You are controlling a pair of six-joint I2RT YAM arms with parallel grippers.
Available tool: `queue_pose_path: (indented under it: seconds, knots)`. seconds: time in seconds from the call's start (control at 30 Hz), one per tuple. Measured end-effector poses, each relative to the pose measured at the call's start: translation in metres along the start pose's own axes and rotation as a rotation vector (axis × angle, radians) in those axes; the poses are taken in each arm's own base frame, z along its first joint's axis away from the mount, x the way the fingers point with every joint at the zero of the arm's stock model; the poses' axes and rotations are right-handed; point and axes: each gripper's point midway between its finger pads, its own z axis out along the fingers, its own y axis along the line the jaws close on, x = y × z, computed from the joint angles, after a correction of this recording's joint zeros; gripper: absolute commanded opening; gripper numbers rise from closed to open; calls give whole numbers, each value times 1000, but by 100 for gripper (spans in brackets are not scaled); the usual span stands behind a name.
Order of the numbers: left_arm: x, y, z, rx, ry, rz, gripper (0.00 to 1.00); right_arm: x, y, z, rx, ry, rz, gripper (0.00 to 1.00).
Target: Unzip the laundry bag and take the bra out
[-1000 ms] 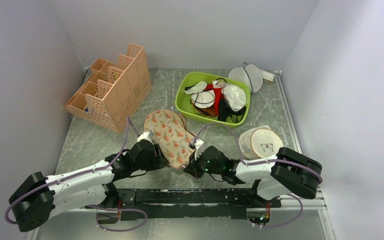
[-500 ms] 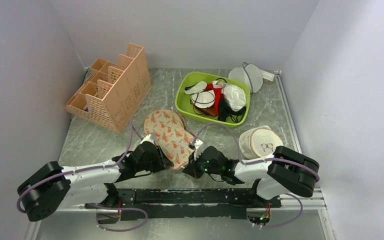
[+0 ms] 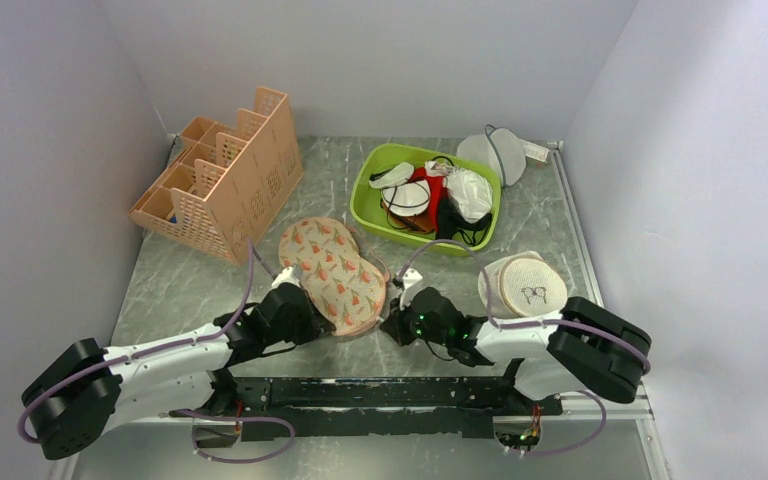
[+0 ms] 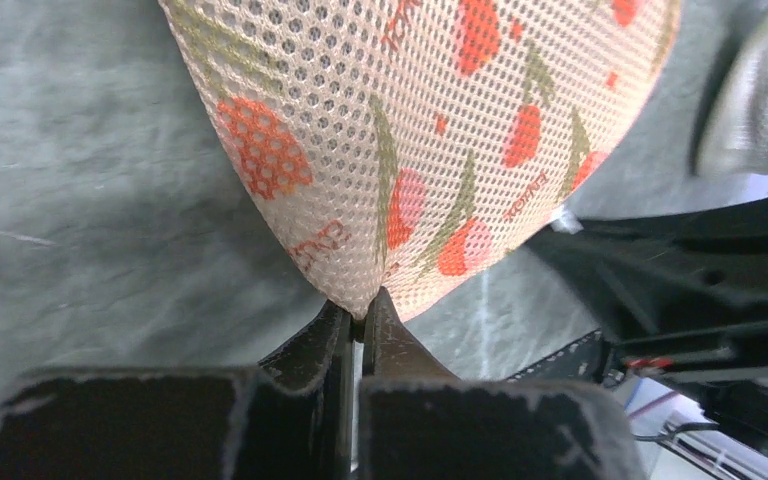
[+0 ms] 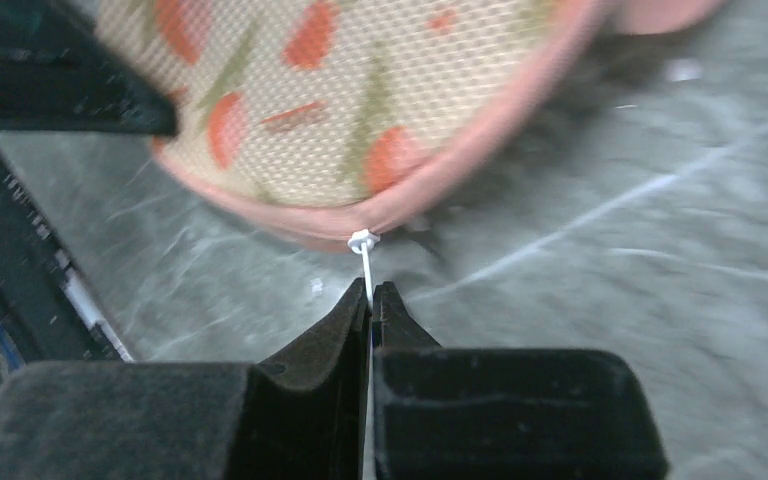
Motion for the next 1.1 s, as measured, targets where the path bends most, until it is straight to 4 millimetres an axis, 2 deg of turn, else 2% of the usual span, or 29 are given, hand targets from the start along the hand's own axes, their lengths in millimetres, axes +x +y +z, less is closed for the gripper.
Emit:
queue_pose_path:
  seconds: [0.17, 0.3, 0.53, 0.63, 0.73, 0.83, 0.97, 1.1]
  knots:
    - [0, 17, 0, -68, 9, 21, 7, -17, -34, -10, 87, -67, 56, 0]
    - [-7, 19, 0, -108, 2, 66, 7, -24, -43, -14, 88, -80, 63, 0]
    - [-25, 27, -5, -243, -17, 190, 7, -17, -17, -12, -43, -57, 21, 0]
    - [-33, 33, -6, -309, -28, 226, 13, -10, 1, -8, -109, -45, -3, 0]
    - [-38, 40, -9, -375, -36, 246, 24, 1, 18, -4, -171, -23, -16, 0]
    - [-39, 45, -12, -401, -37, 251, 37, 9, 26, 2, -208, -4, 3, 0]
    - [-39, 49, -16, -399, -48, 232, 55, 9, 34, 7, -249, -14, 39, 0]
    - [-34, 55, -22, -385, -53, 186, 61, 8, 41, 10, -283, -17, 55, 0]
